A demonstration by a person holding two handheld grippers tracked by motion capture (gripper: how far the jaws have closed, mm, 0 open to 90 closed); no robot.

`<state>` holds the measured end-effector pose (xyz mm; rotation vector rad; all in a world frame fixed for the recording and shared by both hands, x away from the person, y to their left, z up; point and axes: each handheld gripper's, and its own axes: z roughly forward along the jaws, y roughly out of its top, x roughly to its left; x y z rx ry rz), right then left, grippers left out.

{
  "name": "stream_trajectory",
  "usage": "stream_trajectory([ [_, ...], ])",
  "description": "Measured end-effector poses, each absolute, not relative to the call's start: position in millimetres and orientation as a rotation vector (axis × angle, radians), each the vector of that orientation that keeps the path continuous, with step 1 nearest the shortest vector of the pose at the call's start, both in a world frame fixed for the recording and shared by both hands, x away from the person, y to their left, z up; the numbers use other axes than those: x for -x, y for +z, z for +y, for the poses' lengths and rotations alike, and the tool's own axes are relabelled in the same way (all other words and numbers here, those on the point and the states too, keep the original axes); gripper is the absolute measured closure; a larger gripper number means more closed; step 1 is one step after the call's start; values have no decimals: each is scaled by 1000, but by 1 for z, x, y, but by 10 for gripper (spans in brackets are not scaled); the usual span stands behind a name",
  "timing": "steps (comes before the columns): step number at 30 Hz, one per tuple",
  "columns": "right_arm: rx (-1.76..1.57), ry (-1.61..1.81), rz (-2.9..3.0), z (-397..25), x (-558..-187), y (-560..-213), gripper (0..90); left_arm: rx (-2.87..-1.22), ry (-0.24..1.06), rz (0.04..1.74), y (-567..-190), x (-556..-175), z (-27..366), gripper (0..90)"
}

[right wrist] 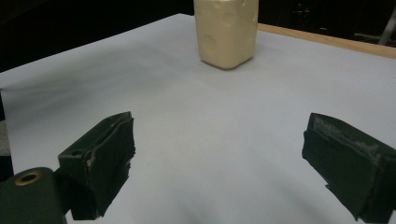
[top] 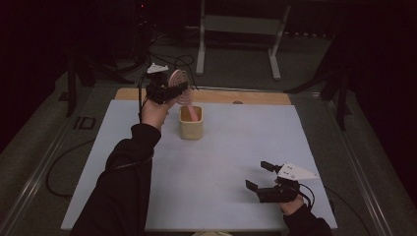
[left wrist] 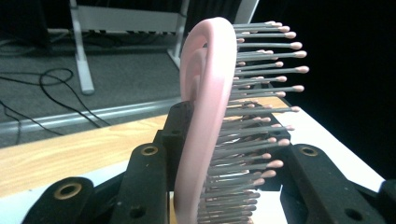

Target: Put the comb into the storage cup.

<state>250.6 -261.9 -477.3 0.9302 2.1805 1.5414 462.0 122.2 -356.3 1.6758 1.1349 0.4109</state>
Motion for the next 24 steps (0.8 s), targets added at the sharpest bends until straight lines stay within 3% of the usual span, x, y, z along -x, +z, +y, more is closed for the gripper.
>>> stream_trajectory([
  [24,-929,1543,2179,-263,-251,-477,91,-1674,361,1178,-382,-468,121,652],
])
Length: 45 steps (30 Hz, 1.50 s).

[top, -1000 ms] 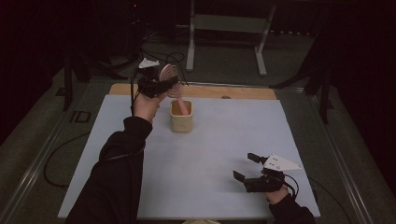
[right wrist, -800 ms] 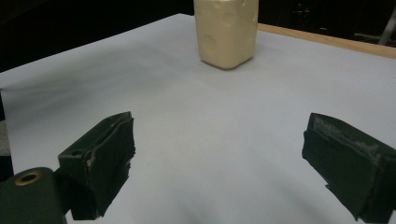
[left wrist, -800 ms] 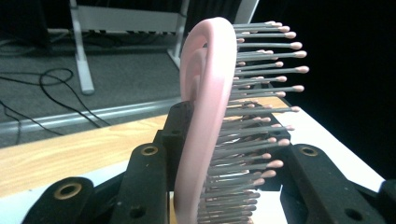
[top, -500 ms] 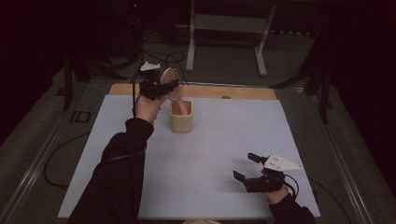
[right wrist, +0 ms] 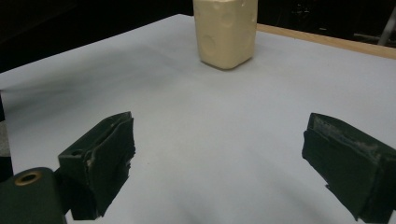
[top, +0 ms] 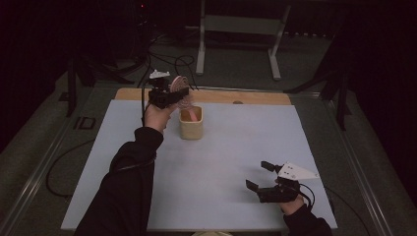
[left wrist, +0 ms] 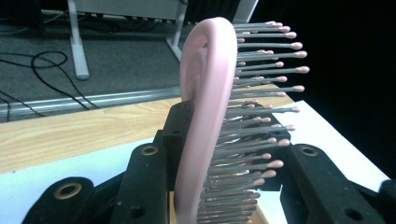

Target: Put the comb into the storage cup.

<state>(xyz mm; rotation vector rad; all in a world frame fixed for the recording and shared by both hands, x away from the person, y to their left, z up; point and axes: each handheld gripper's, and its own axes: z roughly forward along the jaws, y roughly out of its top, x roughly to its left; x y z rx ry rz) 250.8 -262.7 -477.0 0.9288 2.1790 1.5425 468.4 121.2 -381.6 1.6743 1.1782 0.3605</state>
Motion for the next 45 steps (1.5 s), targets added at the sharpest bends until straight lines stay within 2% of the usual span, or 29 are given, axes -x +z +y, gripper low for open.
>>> stream_trajectory([
  [35,-931,1543,2190,-262,-251,-478,92,-1651,287,1230,-406,-474,134,632],
  [37,-929,1539,2192,-262,-251,-478,91,-1666,316,1266,-405,-475,135,458],
  [38,-928,1539,2192,-262,-251,-478,91,-1664,306,1278,-405,-475,136,340],
  [41,-931,1542,2190,-262,-251,-478,91,-1691,295,1273,-405,-476,136,186],
  [42,-930,1541,2191,-262,-251,-478,91,-1712,293,1248,-405,-475,137,110],
  [45,-931,1538,2190,-262,-251,-478,92,-1721,287,1232,-404,-474,138,97],
])
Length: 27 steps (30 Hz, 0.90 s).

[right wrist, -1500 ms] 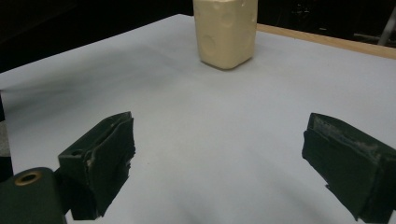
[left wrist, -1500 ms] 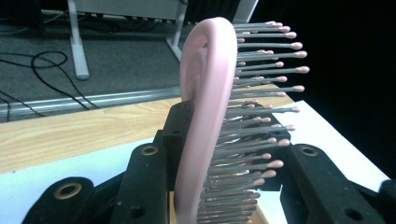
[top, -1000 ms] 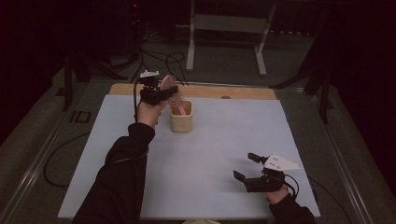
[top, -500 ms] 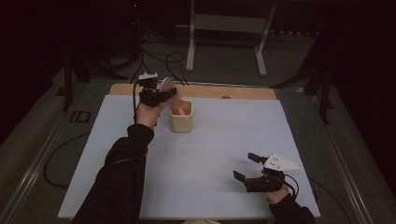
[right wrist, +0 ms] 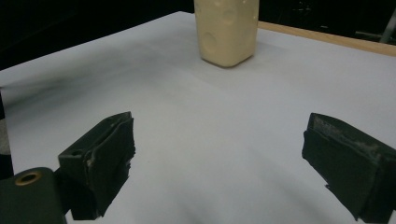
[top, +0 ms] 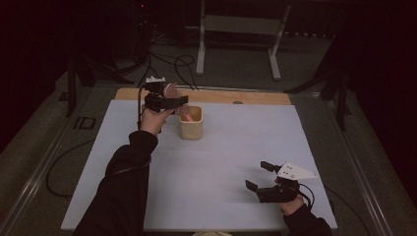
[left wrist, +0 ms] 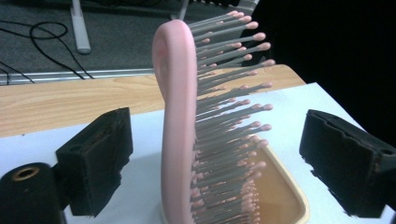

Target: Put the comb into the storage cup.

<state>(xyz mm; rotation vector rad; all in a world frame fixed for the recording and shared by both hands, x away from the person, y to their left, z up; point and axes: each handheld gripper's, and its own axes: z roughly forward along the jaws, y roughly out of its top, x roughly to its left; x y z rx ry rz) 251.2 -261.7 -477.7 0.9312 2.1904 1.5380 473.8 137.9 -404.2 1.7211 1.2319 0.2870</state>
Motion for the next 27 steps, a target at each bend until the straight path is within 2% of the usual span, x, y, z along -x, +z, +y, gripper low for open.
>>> stream_trajectory([
  [6,-932,1539,2185,-262,-251,-477,91,-1735,288,1202,-403,-472,139,6],
  [27,-941,1554,2175,-265,-253,-478,91,-1821,316,1110,-392,-469,143,1],
])
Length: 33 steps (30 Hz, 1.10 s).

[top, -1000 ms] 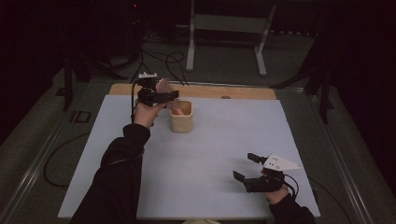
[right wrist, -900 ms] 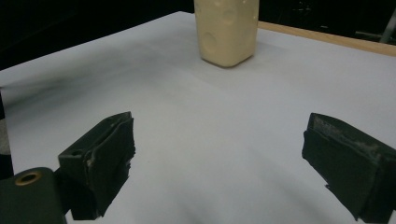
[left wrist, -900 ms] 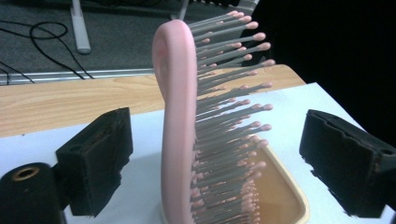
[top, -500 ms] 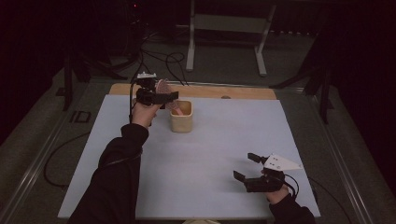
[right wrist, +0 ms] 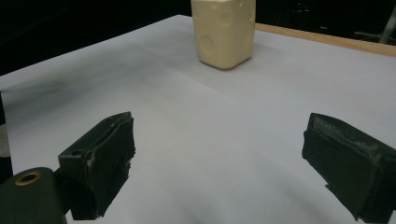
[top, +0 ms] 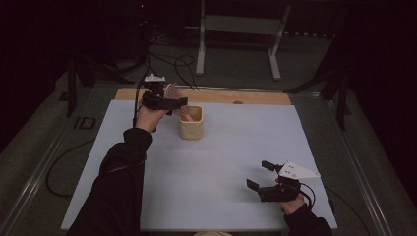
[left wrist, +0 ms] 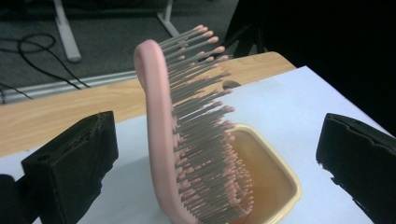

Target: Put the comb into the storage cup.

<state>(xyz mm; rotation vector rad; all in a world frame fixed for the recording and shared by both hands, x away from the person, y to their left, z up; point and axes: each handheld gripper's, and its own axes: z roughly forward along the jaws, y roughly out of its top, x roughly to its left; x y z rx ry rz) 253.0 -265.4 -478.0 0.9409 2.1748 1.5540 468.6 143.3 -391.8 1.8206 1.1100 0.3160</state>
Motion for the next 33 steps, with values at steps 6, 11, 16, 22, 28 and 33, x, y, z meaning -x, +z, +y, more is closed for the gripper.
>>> stream_trajectory([
  [6,-943,1550,2173,-266,-253,-478,91,-1830,317,1081,-390,-465,147,0],
  [11,-950,1547,2173,-266,-253,-477,91,-1848,326,1059,-391,-459,150,0],
  [16,-943,1536,2171,-265,-252,-476,91,-1870,336,1032,-391,-451,154,0],
  [22,-947,1536,2169,-265,-253,-476,91,-1909,324,999,-394,-441,160,1],
  [28,-955,1536,2164,-266,-253,-476,91,-1937,312,985,-402,-431,163,1],
  [33,-951,1512,2175,-265,-254,-478,91,-1947,292,979,-407,-423,166,1],
])
